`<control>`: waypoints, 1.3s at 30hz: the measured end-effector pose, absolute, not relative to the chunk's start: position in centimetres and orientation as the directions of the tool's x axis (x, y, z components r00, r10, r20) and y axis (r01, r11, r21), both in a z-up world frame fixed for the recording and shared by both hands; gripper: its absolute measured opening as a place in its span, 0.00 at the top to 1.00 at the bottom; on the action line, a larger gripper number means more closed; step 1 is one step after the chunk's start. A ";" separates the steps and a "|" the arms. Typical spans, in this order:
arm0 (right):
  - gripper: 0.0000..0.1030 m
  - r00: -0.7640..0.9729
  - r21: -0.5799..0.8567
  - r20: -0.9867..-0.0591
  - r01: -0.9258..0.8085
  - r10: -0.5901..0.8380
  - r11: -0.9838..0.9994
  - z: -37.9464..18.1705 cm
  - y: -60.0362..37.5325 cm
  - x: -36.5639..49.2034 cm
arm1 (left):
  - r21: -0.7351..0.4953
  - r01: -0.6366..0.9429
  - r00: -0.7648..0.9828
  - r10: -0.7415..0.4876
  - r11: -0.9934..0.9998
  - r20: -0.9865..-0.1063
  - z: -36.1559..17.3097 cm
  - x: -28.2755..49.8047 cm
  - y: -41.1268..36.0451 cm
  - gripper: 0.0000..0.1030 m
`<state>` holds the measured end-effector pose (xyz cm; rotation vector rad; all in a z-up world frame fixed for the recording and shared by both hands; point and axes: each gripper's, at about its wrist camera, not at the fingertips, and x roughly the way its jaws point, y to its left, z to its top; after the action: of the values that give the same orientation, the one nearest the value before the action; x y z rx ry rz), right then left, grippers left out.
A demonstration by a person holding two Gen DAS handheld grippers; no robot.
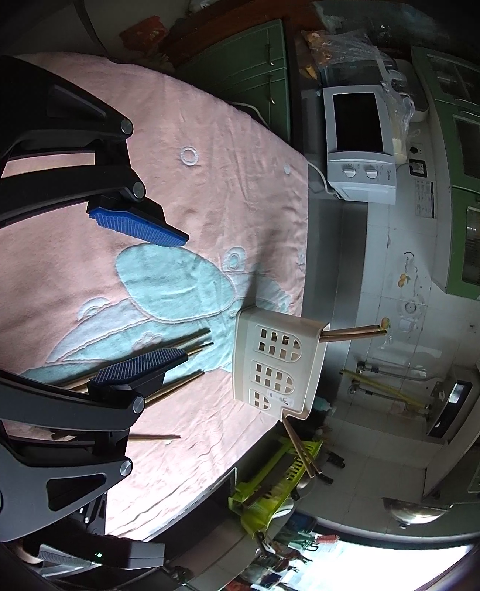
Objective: Organize utensils
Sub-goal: 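Move both tools back to the pile and close each on a chopstick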
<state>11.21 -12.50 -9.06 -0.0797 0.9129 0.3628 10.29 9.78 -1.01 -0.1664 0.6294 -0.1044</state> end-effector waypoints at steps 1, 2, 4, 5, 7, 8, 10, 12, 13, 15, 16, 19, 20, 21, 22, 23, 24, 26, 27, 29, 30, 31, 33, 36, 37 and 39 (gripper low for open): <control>0.92 0.554 0.081 -0.787 -0.340 0.270 0.937 -9.1 -12.4 11.4 | -0.183 0.051 0.802 -0.149 0.982 -0.579 -1.1 10.3 9.7 0.44; 0.92 0.552 0.079 -0.790 -0.340 0.267 0.937 -9.1 -12.4 11.5 | -0.181 0.053 0.800 -0.150 0.982 -0.581 -1.2 10.2 9.6 0.44; 0.92 0.548 0.088 -0.791 -0.338 0.272 0.937 -9.1 -12.4 11.6 | -0.183 0.059 0.795 -0.157 0.981 -0.585 -1.4 10.1 9.4 0.44; 0.91 0.547 0.090 -0.791 -0.337 0.273 0.937 -9.1 -12.4 11.6 | -0.182 0.060 0.794 -0.157 0.982 -0.588 -1.5 10.1 9.3 0.44; 0.91 0.543 0.092 -0.794 -0.337 0.273 0.937 -9.1 -12.3 11.7 | -0.182 0.059 0.790 -0.158 0.981 -0.592 -1.7 10.0 9.2 0.44; 0.91 0.542 0.091 -0.796 -0.336 0.271 0.938 -9.2 -12.3 11.7 | -0.184 0.060 0.788 -0.159 0.981 -0.595 -1.9 10.0 9.2 0.44; 0.91 0.541 0.089 -0.797 -0.335 0.269 0.938 -9.3 -12.2 12.0 | -0.185 0.060 0.785 -0.161 0.981 -0.598 -2.0 10.0 9.2 0.44; 0.90 0.539 0.090 -0.798 -0.336 0.270 0.938 -9.5 -12.2 12.2 | -0.184 0.070 0.782 -0.169 0.980 -0.601 -2.1 9.9 9.0 0.44; 0.90 0.539 0.092 -0.798 -0.334 0.270 0.938 -9.5 -12.2 12.2 | -0.182 0.074 0.780 -0.171 0.981 -0.602 -2.2 9.8 8.9 0.44; 0.90 0.538 0.090 -0.798 -0.337 0.271 0.937 -9.6 -12.1 12.3 | -0.183 0.088 0.772 -0.183 0.979 -0.609 -2.4 9.7 8.7 0.44; 0.90 0.538 0.091 -0.798 -0.339 0.272 0.936 -9.6 -12.2 12.4 | -0.186 0.095 0.767 -0.191 0.978 -0.612 -2.6 9.6 8.6 0.44; 0.91 0.543 0.098 -0.793 -0.334 0.276 0.938 -9.4 -12.6 12.4 | -0.185 0.121 0.749 -0.212 0.975 -0.628 -3.3 9.2 7.9 0.44; 0.92 0.548 0.099 -0.790 -0.329 0.275 0.939 -9.4 -12.8 12.4 | -0.185 0.131 0.740 -0.220 0.974 -0.636 -3.6 9.1 7.7 0.44; 0.92 0.553 0.100 -0.787 -0.326 0.275 0.940 -9.2 -13.0 12.3 | -0.185 0.139 0.730 -0.227 0.973 -0.644 -4.0 8.9 7.3 0.44; 0.93 0.558 0.103 -0.782 -0.323 0.277 0.941 -9.1 -13.3 12.3 | -0.188 0.149 0.720 -0.237 0.971 -0.653 -4.3 8.8 7.1 0.44; 0.93 0.562 0.104 -0.778 -0.324 0.279 0.941 -8.9 -13.5 12.2 | -0.195 0.158 0.705 -0.249 0.968 -0.664 -4.8 8.6 6.7 0.45; 0.93 0.570 0.095 -0.775 -0.321 0.272 0.942 -8.8 -13.7 12.1 | -0.201 0.165 0.693 -0.258 0.966 -0.673 -5.3 8.5 6.4 0.46; 0.93 0.581 0.096 -0.767 -0.318 0.274 0.943 -8.6 -14.1 11.9 | -0.201 0.184 0.673 -0.272 0.962 -0.688 -6.0 8.3 5.6 0.46; 0.93 0.585 0.097 -0.763 -0.318 0.276 0.943 -8.4 -14.3 11.9 | -0.197 0.188 0.664 -0.272 0.962 -0.696 -6.4 8.2 5.1 0.46; 0.93 0.599 0.087 -0.754 -0.318 0.271 0.944 -8.2 -14.7 11.7 | -0.210 0.196 0.641 -0.287 0.958 -0.712 -7.1 8.3 4.3 0.54; 0.93 0.605 0.086 -0.748 -0.318 0.272 0.944 -8.0 -14.9 11.5 | -0.223 0.194 0.625 -0.296 0.955 -0.722 -7.6 8.5 3.8 0.61; 0.93 0.610 0.087 -0.743 -0.318 0.274 0.944 -7.9 -15.1 11.4 | -0.233 0.193 0.614 -0.302 0.953 -0.729 -7.9 8.6 3.5 0.67; 0.93 0.620 0.089 -0.733 -0.319 0.279 0.943 -7.6 -15.4 11.1 | -0.244 0.180 0.598 -0.303 0.953 -0.742 -8.5 9.0 2.8 0.72; 0.93 0.630 0.092 -0.721 -0.326 0.289 0.941 -7.3 -16.0 10.8 | -0.264 0.163 0.583 -0.309 0.951 -0.752 -9.0 9.4 1.9 0.75; 0.93 0.632 0.092 -0.718 -0.328 0.291 0.940 -7.2 -16.1 10.7 | -0.269 0.153 0.580 -0.307 0.951 -0.755 -9.1 9.6 1.8 0.75; 0.93 0.637 0.094 -0.711 -0.332 0.297 0.938 -7.1 -16.4 10.6 | -0.263 0.129 0.582 -0.287 0.956 -0.761 -9.3 9.9 1.4 0.77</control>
<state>10.59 -16.38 -7.10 -0.0474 0.8033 0.3593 9.88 1.45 -9.31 -0.1864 0.9194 -0.2448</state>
